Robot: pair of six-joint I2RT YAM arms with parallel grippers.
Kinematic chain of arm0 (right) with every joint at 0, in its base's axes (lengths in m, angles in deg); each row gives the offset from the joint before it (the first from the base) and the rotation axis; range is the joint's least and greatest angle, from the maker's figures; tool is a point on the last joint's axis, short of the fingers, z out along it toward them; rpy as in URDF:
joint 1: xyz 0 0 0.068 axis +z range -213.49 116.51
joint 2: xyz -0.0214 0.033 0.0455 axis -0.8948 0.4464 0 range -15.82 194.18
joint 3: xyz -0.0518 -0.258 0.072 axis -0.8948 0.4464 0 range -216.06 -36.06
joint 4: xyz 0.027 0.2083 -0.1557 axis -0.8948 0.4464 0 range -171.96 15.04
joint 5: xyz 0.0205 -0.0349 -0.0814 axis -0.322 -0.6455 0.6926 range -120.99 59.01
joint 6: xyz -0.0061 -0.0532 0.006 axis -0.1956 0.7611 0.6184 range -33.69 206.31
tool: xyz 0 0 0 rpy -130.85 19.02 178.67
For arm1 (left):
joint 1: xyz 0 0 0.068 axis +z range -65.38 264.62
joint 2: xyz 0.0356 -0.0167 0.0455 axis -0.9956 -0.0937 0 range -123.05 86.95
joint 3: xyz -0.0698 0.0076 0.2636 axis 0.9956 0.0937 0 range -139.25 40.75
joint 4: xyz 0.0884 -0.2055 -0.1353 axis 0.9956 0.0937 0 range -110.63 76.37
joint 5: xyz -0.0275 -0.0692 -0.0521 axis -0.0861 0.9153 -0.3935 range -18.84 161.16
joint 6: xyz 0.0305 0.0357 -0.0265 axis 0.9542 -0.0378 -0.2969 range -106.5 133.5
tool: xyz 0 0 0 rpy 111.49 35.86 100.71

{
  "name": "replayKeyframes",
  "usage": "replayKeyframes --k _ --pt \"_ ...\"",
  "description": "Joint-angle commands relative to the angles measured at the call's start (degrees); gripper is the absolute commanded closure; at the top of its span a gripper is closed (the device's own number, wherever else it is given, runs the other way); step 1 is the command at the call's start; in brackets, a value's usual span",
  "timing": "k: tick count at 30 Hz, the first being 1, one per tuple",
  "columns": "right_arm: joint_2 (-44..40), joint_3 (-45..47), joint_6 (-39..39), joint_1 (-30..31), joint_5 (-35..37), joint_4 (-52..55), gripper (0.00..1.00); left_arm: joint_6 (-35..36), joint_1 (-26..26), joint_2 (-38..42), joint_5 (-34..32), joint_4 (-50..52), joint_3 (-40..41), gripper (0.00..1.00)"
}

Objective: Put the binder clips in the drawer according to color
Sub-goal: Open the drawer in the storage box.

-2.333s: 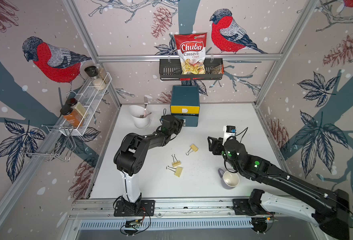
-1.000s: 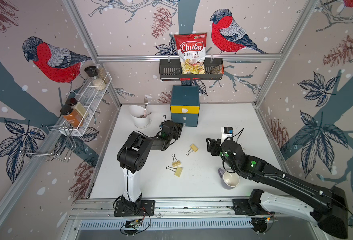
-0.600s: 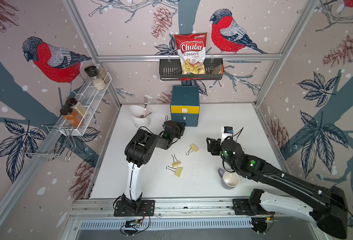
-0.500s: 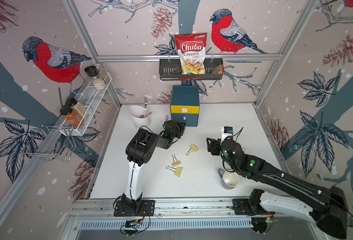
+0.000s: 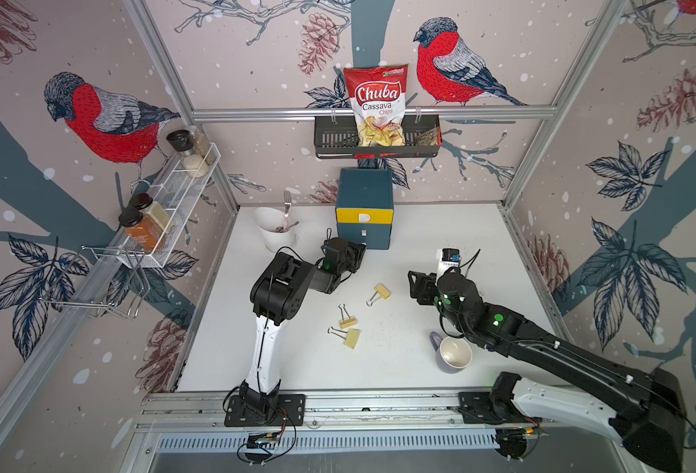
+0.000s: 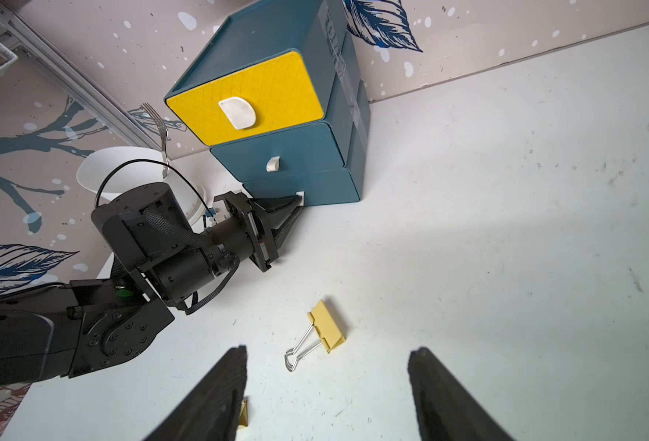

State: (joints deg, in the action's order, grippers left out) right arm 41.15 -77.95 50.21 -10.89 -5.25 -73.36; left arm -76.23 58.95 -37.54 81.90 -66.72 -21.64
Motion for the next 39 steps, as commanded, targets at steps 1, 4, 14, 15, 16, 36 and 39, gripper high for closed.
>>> replayKeyframes --k 1,4,14,15,16,36,39 --pt "-0.47 0.30 -0.02 0.03 -0.05 -1.40 0.28 0.61 0.18 0.24 -0.72 -2.47 -0.27 0.88" --pt "-0.38 0.40 0.04 0.00 -0.12 -1.58 0.28 0.50 0.19 0.74 -0.99 -2.52 0.23 0.94" --pt "0.33 0.32 0.19 0.01 -0.35 -2.20 0.28 0.21 -0.39 3.53 -2.48 -4.75 4.91 1.00" --pt "0.31 0.32 0.11 0.05 -0.36 -2.19 0.28 0.06 -0.54 3.80 -2.52 -5.11 4.91 1.00" --pt "0.34 0.32 0.15 0.05 -0.42 -2.21 0.28 -0.24 -0.72 4.05 -2.57 -5.45 5.83 1.00" --pt "3.28 -1.74 -3.39 0.18 0.97 2.27 0.28 -3.13 -7.84 18.19 -7.23 -9.24 24.97 1.00" --pt "5.24 -2.83 -5.90 0.86 2.50 4.70 0.27 -3.18 -8.58 19.40 -7.34 -9.19 26.68 1.00"
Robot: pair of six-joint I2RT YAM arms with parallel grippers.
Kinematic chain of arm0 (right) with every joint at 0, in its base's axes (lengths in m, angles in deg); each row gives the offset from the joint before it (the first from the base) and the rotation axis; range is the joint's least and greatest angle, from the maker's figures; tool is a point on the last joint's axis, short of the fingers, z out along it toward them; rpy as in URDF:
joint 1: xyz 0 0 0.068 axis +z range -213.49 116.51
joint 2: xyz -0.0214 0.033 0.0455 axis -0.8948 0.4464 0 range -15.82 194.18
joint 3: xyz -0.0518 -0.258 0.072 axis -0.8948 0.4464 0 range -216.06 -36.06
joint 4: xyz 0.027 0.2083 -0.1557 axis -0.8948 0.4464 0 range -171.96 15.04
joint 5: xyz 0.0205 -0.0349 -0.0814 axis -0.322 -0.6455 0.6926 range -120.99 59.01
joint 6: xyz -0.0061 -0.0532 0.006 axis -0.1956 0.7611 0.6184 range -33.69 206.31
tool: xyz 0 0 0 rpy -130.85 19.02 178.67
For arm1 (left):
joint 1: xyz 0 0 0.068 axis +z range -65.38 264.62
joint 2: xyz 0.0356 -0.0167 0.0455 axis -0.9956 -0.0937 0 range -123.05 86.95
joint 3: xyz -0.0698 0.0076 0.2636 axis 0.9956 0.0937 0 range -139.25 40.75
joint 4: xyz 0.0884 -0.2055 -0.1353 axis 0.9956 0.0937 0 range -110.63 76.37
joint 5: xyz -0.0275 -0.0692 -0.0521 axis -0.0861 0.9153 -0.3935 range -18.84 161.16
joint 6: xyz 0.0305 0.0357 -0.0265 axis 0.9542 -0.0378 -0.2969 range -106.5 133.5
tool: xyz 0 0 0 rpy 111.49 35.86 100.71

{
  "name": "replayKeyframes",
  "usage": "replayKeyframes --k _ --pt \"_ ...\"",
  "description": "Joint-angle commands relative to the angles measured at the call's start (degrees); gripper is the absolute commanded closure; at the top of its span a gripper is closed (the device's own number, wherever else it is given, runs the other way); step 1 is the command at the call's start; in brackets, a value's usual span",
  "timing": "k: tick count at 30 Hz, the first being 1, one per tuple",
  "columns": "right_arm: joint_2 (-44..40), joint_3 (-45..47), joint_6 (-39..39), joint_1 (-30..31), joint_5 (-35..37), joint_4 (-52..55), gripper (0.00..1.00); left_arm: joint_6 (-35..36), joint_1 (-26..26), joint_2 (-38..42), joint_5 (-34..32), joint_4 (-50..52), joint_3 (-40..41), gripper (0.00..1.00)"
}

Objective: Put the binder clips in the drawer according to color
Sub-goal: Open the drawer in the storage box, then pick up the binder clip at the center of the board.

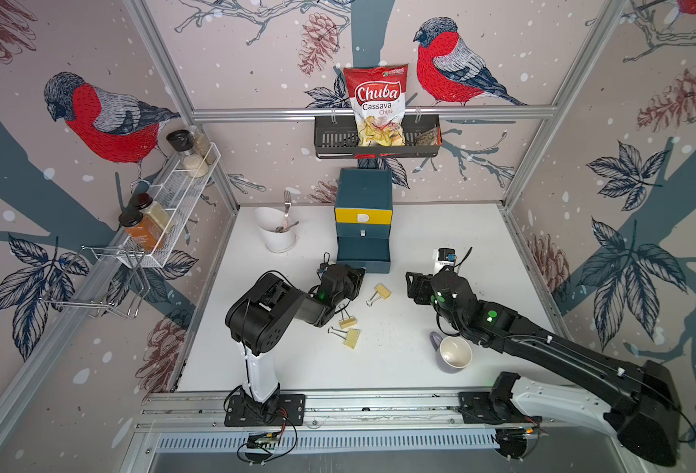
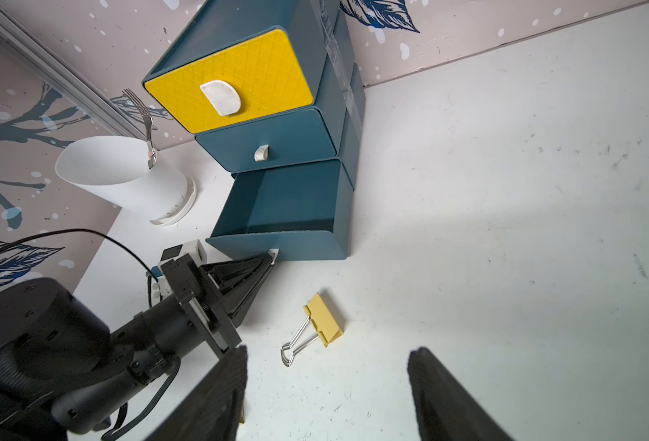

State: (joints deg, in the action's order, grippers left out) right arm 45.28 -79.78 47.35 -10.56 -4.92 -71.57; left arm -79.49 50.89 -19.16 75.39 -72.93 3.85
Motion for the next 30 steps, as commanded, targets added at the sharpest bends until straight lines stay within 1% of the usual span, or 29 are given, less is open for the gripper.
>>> replayKeyframes --k 1,8,16,17,20,21,23,26,30 --pt "1.81 -1.44 -3.82 0.74 2.60 3.68 0.27 -0.04 -0.73 1.34 -1.05 -3.22 1.75 1.00" --pt "9.16 -5.38 -10.32 2.26 3.11 9.36 0.27 -0.64 -2.09 2.43 -1.67 -4.10 4.80 1.00" --pt "15.95 -6.62 -17.53 2.32 2.53 9.26 0.27 -0.09 -2.47 3.98 -2.20 -2.87 5.97 1.00" --pt "16.97 -6.89 -18.57 2.12 1.94 9.21 0.27 0.08 -2.47 4.42 -2.25 -2.29 5.94 0.94" --pt "20.78 -8.72 -21.96 1.61 0.04 10.12 0.26 0.88 -2.61 6.04 -2.50 0.39 5.64 0.63" --pt "22.36 -9.62 -22.97 1.57 -0.56 10.49 0.26 1.32 -2.78 7.00 -2.85 1.53 5.59 0.56" --pt "25.10 -11.45 -24.92 1.55 -1.37 11.37 0.26 2.06 -3.15 8.80 -3.48 4.14 5.48 0.50" --pt "29.41 -14.41 -27.96 1.40 -2.41 12.40 0.25 2.25 -3.72 11.44 -3.88 7.02 5.73 0.44" --pt "34.63 -18.54 -31.99 1.63 -3.03 13.94 0.23 1.85 -4.46 16.71 -5.71 12.49 7.83 0.42"
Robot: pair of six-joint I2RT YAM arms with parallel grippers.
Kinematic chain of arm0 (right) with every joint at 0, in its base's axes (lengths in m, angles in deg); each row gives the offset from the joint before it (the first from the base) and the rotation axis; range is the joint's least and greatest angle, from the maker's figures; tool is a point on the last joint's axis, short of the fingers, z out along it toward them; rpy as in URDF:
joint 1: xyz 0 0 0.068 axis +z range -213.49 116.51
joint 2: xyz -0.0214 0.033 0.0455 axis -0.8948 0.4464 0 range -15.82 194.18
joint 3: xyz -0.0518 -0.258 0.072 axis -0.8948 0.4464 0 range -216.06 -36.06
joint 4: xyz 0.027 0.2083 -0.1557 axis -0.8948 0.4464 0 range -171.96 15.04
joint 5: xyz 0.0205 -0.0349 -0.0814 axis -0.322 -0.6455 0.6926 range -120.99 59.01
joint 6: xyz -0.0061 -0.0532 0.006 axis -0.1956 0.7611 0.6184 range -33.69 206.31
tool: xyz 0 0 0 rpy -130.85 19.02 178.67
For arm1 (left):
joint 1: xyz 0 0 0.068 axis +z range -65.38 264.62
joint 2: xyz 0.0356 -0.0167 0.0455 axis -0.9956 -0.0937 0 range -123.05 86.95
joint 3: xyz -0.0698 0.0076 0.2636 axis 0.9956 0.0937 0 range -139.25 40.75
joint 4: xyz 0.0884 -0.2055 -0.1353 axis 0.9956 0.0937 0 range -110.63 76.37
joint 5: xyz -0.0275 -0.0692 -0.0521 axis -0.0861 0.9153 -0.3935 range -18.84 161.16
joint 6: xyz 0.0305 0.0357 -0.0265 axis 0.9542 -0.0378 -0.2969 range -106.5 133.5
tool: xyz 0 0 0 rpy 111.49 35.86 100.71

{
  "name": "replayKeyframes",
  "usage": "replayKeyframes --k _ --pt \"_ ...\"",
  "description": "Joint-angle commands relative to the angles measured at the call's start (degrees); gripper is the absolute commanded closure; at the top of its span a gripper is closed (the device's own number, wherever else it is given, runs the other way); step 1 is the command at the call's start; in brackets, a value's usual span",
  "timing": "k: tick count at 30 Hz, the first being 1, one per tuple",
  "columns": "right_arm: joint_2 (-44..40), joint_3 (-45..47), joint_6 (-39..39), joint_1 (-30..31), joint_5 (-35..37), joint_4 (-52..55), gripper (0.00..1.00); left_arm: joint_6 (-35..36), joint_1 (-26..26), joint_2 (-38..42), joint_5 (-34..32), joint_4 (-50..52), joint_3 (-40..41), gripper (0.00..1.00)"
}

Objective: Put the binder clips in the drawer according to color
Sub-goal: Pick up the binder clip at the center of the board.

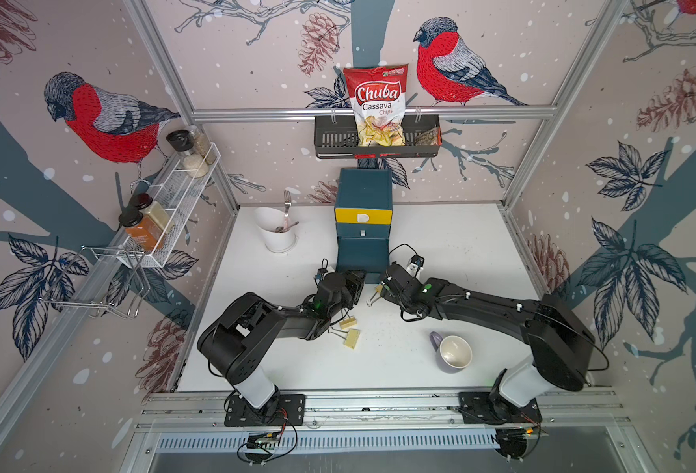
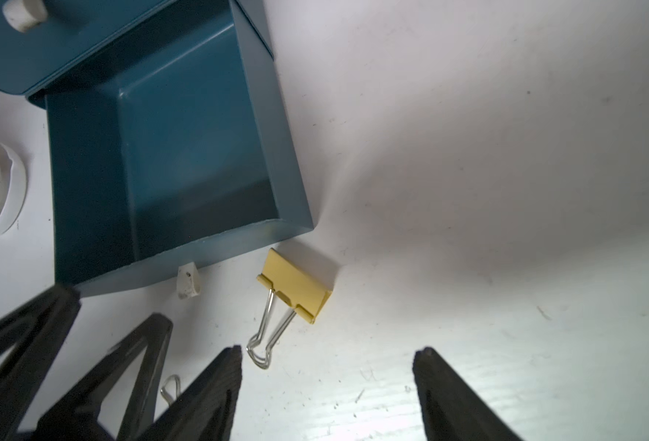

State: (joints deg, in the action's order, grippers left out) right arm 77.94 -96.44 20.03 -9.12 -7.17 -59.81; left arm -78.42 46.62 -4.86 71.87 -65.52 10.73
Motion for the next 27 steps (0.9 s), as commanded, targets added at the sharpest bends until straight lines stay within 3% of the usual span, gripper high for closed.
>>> replayKeyframes --k 1,11,16,21,27 --pt "3.16 -2.74 -5.96 0.19 -0.49 2.57 0.23 0.75 -0.22 4.80 -2.98 7.47 1.72 0.42" --pt "13.25 -11.89 -10.03 0.29 1.34 6.35 0.16 6.85 -0.10 30.91 -14.07 34.49 5.22 0.41" --pt "16.55 -13.53 -12.98 1.09 3.61 8.97 0.16 7.69 1.03 40.78 -16.31 41.05 7.41 0.41" --pt "17.52 -12.37 -13.22 2.63 7.38 5.77 0.17 7.71 1.80 45.70 -17.00 43.96 8.57 0.41" --pt "22.92 -17.18 -13.48 3.35 12.29 10.53 0.16 7.81 2.17 46.63 -16.46 44.40 8.43 0.42"
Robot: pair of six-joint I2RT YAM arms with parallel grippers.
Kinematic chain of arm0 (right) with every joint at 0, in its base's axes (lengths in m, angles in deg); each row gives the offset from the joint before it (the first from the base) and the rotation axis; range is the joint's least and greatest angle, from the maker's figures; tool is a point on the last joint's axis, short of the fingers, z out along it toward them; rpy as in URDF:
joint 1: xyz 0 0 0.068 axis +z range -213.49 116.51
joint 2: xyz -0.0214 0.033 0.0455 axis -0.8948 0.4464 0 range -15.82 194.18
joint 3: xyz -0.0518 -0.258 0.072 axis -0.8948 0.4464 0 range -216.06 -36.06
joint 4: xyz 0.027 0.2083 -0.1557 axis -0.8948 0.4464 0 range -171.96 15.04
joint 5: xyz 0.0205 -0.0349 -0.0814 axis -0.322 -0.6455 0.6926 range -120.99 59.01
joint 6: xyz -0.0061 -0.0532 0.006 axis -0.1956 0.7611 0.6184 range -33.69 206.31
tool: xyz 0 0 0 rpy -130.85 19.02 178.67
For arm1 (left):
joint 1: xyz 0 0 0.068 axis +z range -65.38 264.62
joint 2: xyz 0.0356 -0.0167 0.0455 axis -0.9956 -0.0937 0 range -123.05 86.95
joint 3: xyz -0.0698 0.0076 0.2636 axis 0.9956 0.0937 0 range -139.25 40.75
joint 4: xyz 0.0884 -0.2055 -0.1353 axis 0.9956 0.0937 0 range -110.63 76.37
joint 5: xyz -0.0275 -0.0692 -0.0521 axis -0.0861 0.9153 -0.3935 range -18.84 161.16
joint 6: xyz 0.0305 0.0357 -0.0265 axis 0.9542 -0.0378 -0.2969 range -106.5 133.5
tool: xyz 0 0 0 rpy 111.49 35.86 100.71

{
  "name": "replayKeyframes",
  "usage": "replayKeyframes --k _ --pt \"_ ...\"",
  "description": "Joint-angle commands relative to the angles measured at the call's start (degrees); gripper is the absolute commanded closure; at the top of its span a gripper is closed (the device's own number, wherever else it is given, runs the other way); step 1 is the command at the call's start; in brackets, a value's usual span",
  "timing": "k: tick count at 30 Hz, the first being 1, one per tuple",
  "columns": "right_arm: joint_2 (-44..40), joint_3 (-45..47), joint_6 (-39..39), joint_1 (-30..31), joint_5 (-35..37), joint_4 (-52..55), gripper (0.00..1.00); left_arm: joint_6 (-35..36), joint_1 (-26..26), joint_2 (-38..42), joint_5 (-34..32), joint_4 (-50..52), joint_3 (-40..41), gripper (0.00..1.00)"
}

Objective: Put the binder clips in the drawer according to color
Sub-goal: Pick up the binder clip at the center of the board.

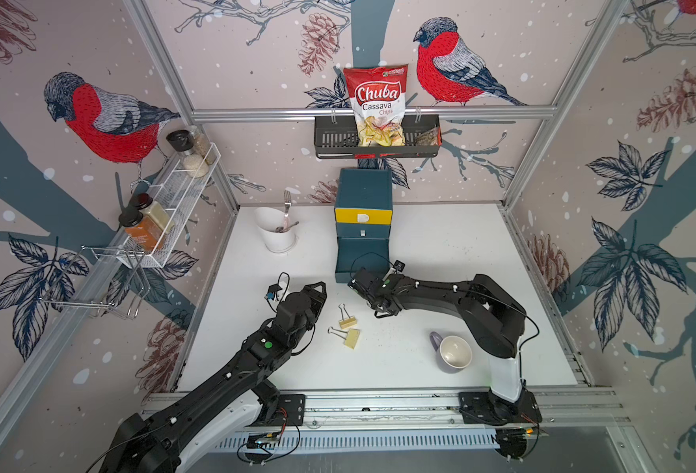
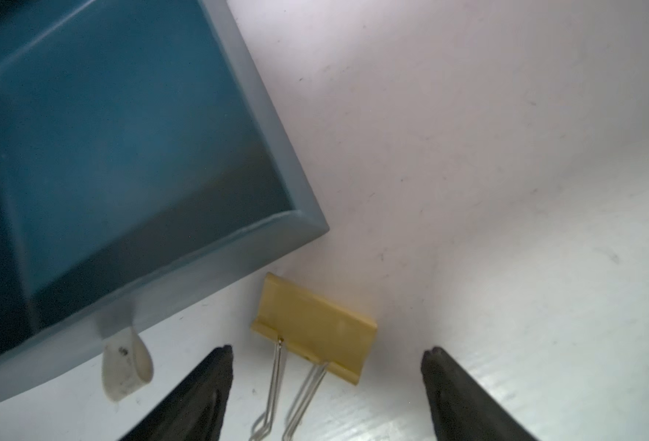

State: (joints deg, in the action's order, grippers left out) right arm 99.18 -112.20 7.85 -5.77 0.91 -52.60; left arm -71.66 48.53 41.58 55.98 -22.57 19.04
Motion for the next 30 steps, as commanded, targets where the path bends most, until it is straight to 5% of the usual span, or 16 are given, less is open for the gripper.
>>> replayKeyframes --k 1,9,30 --pt "2.70 -2.00 -1.68 0.14 4.41 4.03 0.16 1.03 0.23 0.21 -0.60 1.44 0.09 0.41" --pt "6.53 -3.82 -3.57 0.64 5.45 6.32 0.17 0.89 0.24 0.78 -0.60 1.13 0.37 0.42" --pt "-0.46 -0.68 -5.72 2.24 5.13 6.93 0.49 4.15 0.19 -5.13 3.14 1.22 -0.12 0.45"
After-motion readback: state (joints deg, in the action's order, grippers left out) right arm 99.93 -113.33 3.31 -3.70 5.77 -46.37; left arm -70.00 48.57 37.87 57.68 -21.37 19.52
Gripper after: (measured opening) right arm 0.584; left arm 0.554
